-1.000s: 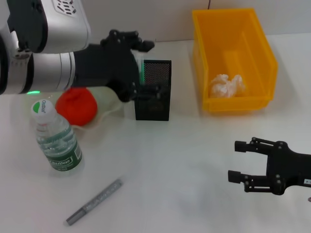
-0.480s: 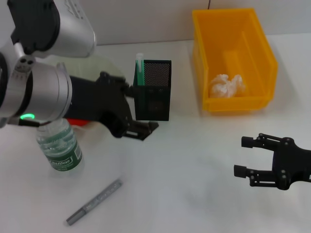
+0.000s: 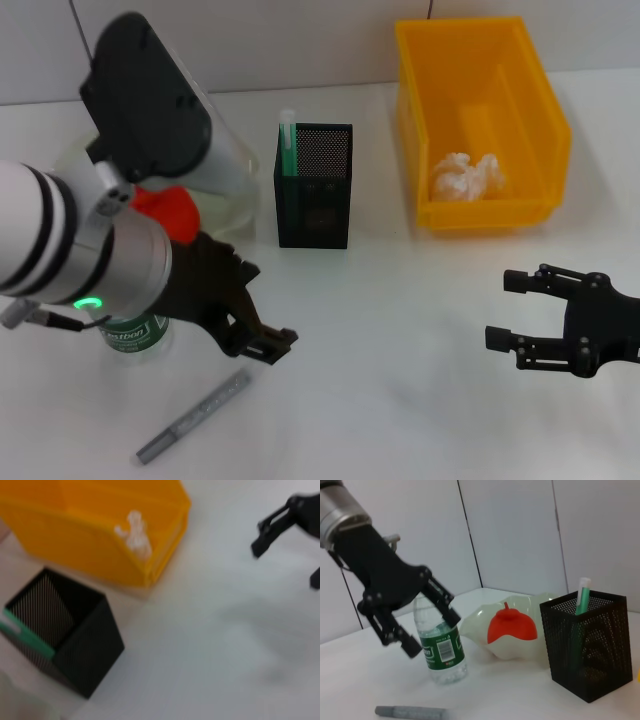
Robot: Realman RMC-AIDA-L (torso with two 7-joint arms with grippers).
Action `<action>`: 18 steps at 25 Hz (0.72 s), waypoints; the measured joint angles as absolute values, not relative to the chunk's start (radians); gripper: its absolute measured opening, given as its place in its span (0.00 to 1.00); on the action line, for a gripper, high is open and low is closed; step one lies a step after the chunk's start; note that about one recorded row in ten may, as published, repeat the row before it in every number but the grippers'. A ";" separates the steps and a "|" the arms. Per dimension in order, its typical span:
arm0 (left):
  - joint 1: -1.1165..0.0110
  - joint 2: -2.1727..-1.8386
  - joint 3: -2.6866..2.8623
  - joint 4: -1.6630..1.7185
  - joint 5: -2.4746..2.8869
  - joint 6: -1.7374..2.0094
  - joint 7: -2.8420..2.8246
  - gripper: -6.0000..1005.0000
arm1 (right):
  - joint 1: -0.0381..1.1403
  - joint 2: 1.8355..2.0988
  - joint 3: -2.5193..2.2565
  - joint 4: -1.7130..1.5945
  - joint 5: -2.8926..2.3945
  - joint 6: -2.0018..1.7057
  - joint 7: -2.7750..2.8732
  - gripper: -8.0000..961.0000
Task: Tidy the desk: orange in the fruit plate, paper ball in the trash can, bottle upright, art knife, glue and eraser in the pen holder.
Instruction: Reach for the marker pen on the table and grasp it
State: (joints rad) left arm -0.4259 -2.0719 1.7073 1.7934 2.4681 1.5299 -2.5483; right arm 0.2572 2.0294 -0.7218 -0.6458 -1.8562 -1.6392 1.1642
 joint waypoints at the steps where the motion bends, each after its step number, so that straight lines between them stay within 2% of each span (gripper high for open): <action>1: -0.430 -2.073 1.736 1.782 2.503 1.530 -2.587 0.79 | 0.260 2.029 -0.725 -0.646 -1.856 -1.632 1.164 0.87; 18: -0.479 -2.074 1.864 1.701 2.607 1.580 -2.830 0.79 | 0.268 2.030 -0.719 -0.647 -1.852 -1.599 1.140 0.87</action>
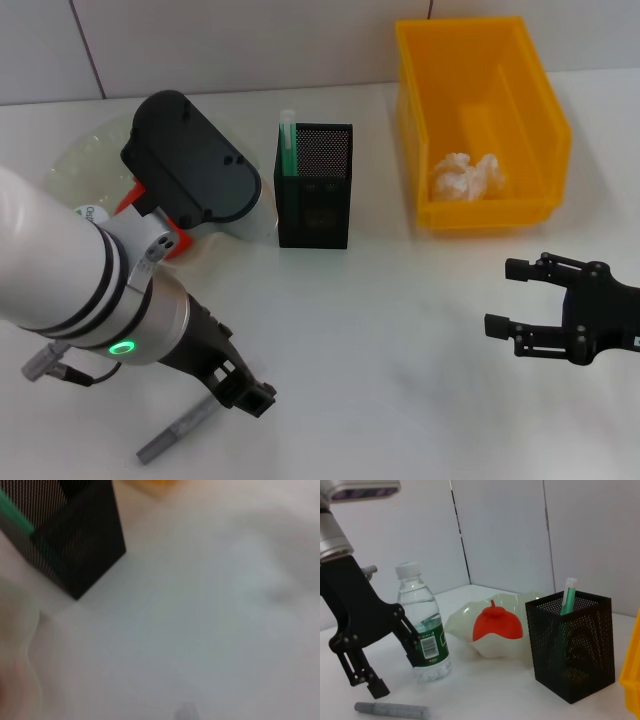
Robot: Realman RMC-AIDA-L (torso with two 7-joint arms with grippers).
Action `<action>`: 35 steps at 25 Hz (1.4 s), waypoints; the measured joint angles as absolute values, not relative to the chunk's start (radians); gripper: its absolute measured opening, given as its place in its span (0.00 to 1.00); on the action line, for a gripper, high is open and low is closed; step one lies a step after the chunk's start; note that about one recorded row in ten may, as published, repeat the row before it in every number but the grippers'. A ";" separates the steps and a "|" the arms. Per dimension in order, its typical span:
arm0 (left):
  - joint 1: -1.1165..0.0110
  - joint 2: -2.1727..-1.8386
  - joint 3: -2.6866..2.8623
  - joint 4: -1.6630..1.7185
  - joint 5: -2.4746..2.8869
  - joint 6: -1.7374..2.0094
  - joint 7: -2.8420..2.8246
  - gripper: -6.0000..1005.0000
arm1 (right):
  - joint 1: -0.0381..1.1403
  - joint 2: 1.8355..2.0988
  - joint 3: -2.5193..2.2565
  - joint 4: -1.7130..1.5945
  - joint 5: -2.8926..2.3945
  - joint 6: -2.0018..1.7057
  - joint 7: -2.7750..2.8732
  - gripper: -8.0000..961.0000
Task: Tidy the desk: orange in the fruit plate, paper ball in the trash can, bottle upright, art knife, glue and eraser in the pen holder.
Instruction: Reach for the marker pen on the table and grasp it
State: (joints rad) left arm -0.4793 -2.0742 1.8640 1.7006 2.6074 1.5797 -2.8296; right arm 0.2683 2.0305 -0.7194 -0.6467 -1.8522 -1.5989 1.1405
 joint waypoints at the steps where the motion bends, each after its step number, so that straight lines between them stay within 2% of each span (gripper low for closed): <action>1: -0.484 -2.075 1.865 1.687 2.608 1.579 -2.840 0.79 | 0.269 2.031 -0.719 -0.647 -1.852 -1.598 1.139 0.87; 26: -0.533 -2.079 1.905 1.505 2.621 1.504 -2.876 0.79 | 0.277 2.039 -0.707 -0.632 -1.857 -1.610 1.074 0.87; 35: -0.534 -2.079 1.905 1.503 2.621 1.499 -2.876 0.79 | 0.279 2.033 -0.726 -0.630 -1.907 -1.705 1.061 0.87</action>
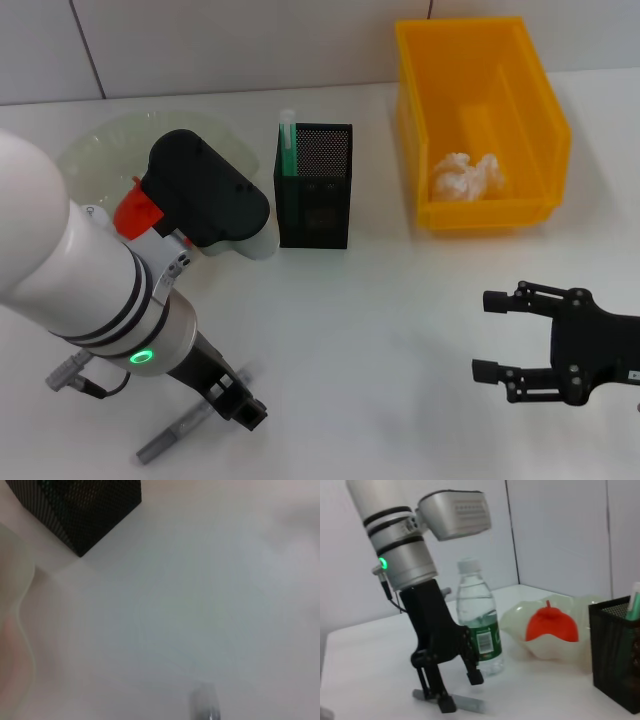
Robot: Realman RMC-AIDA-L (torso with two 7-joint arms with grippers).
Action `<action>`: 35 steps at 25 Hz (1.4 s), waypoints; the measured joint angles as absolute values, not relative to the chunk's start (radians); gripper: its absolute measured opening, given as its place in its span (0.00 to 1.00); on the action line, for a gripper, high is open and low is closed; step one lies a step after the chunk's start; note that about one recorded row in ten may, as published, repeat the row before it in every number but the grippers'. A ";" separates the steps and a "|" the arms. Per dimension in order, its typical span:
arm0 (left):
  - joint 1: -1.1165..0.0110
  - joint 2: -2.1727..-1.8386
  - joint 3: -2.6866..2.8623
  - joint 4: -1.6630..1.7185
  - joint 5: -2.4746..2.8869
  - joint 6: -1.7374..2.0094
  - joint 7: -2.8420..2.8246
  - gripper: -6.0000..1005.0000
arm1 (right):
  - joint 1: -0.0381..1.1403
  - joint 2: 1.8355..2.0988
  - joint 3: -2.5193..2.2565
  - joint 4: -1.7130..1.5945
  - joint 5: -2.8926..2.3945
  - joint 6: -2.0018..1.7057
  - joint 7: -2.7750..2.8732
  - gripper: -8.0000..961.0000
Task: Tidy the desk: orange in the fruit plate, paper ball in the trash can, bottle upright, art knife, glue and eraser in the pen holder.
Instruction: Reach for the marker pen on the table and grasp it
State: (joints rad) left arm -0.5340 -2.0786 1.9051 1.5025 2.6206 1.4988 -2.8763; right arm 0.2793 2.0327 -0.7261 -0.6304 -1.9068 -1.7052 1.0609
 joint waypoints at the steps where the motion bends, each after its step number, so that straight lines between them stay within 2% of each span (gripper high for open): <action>1: -0.534 -2.079 1.905 1.503 2.621 1.499 -2.876 0.79 | 0.278 2.032 -0.725 -0.631 -1.907 -1.711 1.060 0.87; 10: -0.547 -2.080 1.904 1.475 2.610 1.504 -2.878 0.79 | 0.274 2.029 -0.722 -0.630 -1.908 -1.712 1.060 0.87; 16: -0.565 -2.080 1.917 1.445 2.614 1.505 -2.878 0.63 | 0.275 2.029 -0.725 -0.630 -1.908 -1.709 1.060 0.87; 35: -0.574 -2.080 1.916 1.422 2.623 1.493 -2.867 0.61 | 0.274 2.031 -0.723 -0.626 -1.908 -1.701 1.060 0.87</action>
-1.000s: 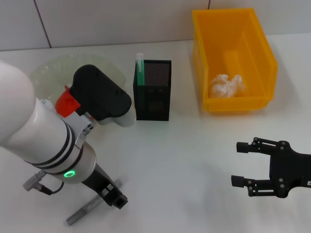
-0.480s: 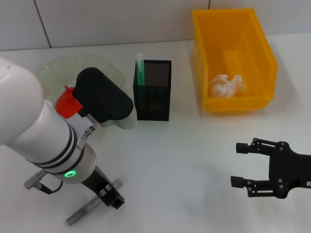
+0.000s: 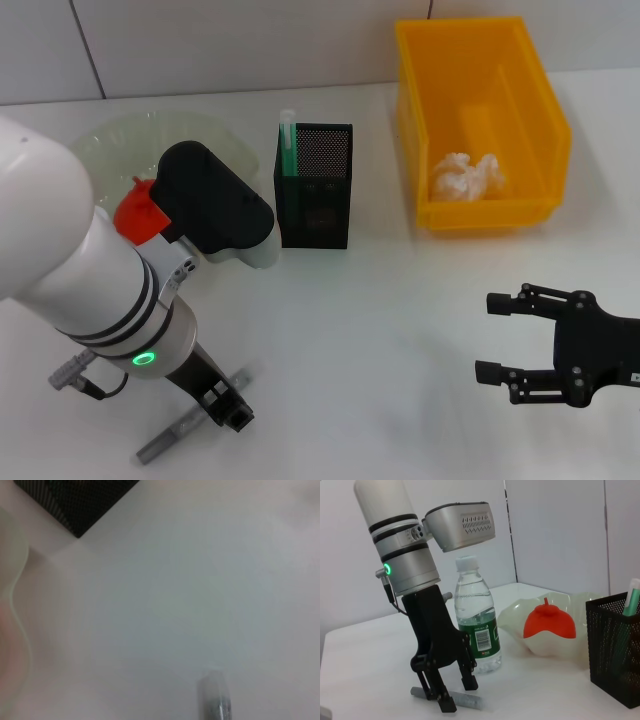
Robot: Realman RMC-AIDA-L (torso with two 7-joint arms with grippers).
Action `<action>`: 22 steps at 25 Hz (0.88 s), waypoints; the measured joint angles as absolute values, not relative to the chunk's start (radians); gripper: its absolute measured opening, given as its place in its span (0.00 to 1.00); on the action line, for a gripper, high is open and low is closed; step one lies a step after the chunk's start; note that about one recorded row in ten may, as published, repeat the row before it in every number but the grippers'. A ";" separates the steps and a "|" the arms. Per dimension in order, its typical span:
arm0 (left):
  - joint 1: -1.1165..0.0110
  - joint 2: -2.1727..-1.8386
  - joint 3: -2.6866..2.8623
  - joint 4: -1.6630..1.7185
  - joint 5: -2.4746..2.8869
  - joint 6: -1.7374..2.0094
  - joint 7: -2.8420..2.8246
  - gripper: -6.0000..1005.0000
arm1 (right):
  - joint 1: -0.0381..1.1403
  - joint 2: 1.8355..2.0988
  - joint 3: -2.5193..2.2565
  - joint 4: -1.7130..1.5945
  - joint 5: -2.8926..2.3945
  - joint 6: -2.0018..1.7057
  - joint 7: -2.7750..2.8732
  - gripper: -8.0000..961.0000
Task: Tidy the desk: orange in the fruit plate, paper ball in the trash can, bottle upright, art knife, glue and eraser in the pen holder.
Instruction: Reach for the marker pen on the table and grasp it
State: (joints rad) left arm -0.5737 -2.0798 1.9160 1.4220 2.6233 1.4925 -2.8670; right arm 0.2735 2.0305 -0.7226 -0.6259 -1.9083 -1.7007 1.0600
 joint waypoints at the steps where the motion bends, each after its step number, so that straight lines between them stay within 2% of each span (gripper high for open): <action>1: -0.574 -2.079 1.917 1.422 2.623 1.493 -2.867 0.61 | 0.274 2.030 -0.722 -0.626 -1.908 -1.701 1.060 0.87; 11: -0.574 -2.079 1.918 1.422 2.625 1.495 -2.867 0.57 | 0.274 2.028 -0.723 -0.626 -1.908 -1.701 1.060 0.87; 16: -0.575 -2.079 1.931 1.422 2.648 1.497 -2.872 0.38 | 0.271 2.028 -0.722 -0.626 -1.909 -1.701 1.060 0.87; 22: -0.575 -2.080 1.933 1.422 2.646 1.500 -2.871 0.38 | 0.269 2.028 -0.718 -0.626 -1.917 -1.701 1.060 0.87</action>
State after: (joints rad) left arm -0.5752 -2.0797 1.9331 1.4220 2.6456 1.4996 -2.8712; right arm 0.2691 2.0278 -0.7182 -0.6259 -1.9172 -1.7012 1.0600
